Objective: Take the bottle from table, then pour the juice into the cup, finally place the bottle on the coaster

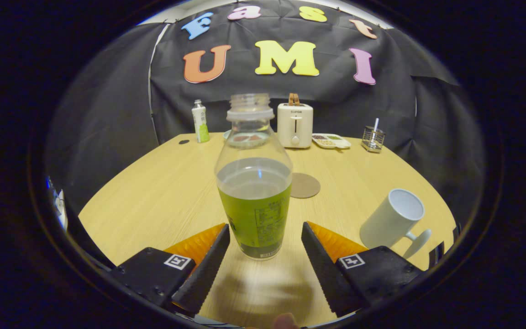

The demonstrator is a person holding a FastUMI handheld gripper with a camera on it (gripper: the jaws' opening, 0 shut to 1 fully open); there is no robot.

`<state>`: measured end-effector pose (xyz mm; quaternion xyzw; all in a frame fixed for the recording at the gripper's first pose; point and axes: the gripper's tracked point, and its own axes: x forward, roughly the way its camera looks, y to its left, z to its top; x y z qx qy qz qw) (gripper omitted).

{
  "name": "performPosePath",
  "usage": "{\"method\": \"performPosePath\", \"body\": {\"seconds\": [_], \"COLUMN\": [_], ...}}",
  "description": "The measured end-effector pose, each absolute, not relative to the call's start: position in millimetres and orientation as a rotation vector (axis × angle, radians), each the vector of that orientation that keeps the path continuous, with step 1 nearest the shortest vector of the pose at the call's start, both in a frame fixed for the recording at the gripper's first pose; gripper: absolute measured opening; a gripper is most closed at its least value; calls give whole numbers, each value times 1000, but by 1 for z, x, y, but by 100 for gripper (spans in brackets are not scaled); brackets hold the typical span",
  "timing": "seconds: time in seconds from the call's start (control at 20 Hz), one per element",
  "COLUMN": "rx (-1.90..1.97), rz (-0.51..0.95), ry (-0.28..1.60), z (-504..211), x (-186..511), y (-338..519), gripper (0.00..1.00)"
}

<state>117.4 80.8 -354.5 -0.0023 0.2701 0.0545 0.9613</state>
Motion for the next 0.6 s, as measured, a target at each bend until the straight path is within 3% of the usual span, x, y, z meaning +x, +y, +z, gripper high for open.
{"method": "performPosePath", "body": {"seconds": [0.3,0.6], "rx": [8,49], "rz": [115,119], "ry": [577,623], "z": [-364,-372], "x": [132,136], "y": [87,90], "gripper": [100,89]}}
